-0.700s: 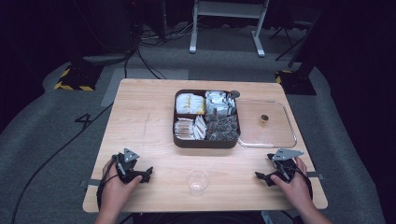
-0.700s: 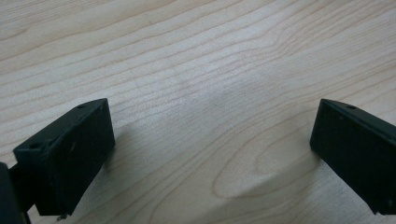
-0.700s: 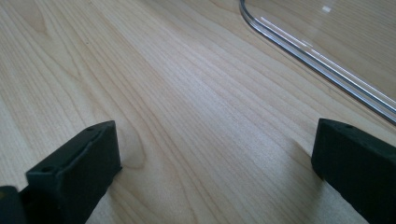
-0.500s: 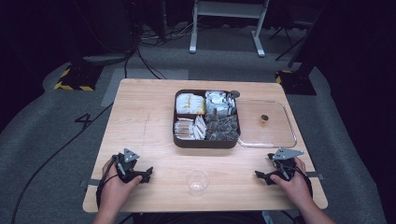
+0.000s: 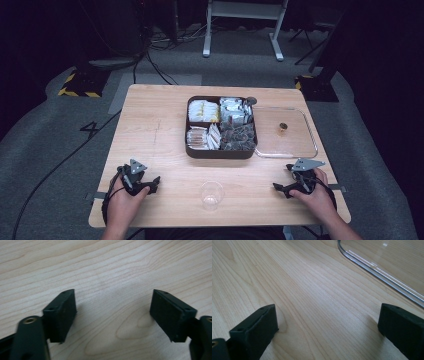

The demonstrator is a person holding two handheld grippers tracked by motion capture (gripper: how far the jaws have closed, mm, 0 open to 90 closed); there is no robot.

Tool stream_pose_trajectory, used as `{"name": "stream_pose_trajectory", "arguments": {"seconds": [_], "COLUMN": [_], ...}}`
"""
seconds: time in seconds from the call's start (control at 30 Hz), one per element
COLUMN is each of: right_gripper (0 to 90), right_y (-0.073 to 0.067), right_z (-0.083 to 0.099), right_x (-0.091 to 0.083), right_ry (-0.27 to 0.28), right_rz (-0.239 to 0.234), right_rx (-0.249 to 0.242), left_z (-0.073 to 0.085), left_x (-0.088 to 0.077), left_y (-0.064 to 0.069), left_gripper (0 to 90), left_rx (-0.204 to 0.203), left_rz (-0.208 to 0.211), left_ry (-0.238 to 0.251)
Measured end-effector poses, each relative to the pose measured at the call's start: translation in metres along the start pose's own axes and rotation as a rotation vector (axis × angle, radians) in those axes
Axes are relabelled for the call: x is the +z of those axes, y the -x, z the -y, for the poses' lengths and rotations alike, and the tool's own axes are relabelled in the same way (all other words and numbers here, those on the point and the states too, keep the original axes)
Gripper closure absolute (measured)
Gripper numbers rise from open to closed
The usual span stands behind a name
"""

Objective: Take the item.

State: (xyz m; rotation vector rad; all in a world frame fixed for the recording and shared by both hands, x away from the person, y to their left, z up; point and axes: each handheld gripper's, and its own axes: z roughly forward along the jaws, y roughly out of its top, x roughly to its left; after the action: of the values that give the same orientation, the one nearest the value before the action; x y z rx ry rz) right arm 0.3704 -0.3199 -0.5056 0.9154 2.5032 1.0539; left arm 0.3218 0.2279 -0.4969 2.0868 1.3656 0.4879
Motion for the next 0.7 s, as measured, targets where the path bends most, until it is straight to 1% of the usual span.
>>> {"name": "stream_pose_trajectory", "arguments": {"seconds": [0.03, 0.07, 0.13, 0.27, 0.33, 0.4, 0.47, 0.5, 0.53, 0.57, 0.63, 0.7], "right_gripper": [3.0, 3.0, 3.2, 3.6, 3.7, 3.6, 3.6, 3.6, 3.6, 3.6, 3.6, 3.5], "right_y": [0.000, 0.000, -0.001, -0.001, -0.002, -0.002, -0.002, -0.002, -0.002, -0.002, -0.002, -0.002], "right_z": [0.000, 0.000, 0.000, 0.001, 0.001, 0.001, 0.001, 0.001, 0.001, 0.001, 0.001, 0.001], "right_x": [0.000, 0.000, -0.001, -0.001, -0.001, -0.001, -0.001, -0.001, -0.001, -0.001, -0.001, -0.001], "right_ry": [0.000, 0.000, 0.000, 0.001, 0.001, 0.001, 0.001, 0.001, 0.001, 0.001, 0.001, 0.000], "right_rz": [0.000, 0.000, 0.005, 0.010, 0.011, 0.011, 0.012, 0.012, 0.014, 0.014, 0.014, 0.014], "right_rx": [0.001, 0.001, 0.001, 0.005, 0.007, 0.007, 0.008, 0.008, 0.008, 0.008, 0.010, 0.010], "left_z": [-0.001, -0.001, -0.003, -0.010, -0.015, -0.019, -0.024, -0.029, -0.033, -0.033, -0.039, -0.044], "left_x": [-0.001, -0.002, -0.005, -0.012, -0.017, -0.022, -0.030, -0.038, -0.042, -0.042, -0.047, -0.050], "left_y": [0.000, 0.001, 0.002, 0.005, 0.007, 0.009, 0.012, 0.014, 0.015, 0.015, 0.016, 0.017], "left_gripper": [28.9, 28.9, 29.0, 29.4, 29.4, 29.5, 29.3, 28.6, 28.7, 28.5, 27.6, 25.2], "left_rx": [0.001, -0.001, -0.013, -0.024, -0.029, -0.037, -0.035, -0.033, -0.022, -0.022, -0.017, -0.010], "left_rz": [0.005, 0.011, 0.017, 0.043, 0.059, 0.072, 0.084, 0.067, 0.052, 0.052, 0.045, 0.041], "left_ry": [-0.007, -0.008, 0.012, 0.029, 0.040, 0.039, 0.041, 0.034, 0.051, 0.051, 0.066, 0.061]}}
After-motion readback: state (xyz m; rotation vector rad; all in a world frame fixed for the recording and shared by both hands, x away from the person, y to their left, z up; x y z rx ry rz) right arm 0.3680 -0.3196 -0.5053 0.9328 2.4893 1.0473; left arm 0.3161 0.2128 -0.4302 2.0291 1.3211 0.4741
